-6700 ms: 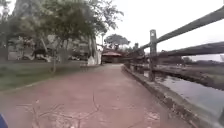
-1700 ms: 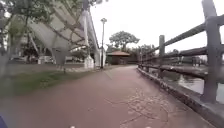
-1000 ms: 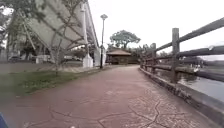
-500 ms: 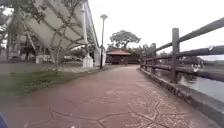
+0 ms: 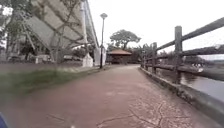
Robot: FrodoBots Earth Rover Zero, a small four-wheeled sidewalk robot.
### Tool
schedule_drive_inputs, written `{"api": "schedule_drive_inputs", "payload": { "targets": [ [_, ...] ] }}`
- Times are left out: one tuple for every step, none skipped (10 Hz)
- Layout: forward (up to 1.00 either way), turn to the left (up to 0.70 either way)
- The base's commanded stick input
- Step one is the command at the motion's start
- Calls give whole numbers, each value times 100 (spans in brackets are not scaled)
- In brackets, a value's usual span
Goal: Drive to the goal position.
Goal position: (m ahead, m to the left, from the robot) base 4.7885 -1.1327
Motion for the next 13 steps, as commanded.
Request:
{"api": "schedule_drive_inputs", "payload": {
  "targets": [
    [100,0],
    [100,-14],
    [100,-40],
    [100,-40],
    [100,-40],
    [100,-40],
    [100,-40],
    [100,-40],
    [100,-40],
    [100,-40],
    [100,5],
    [100,4],
    [100,1]
  ]
}}
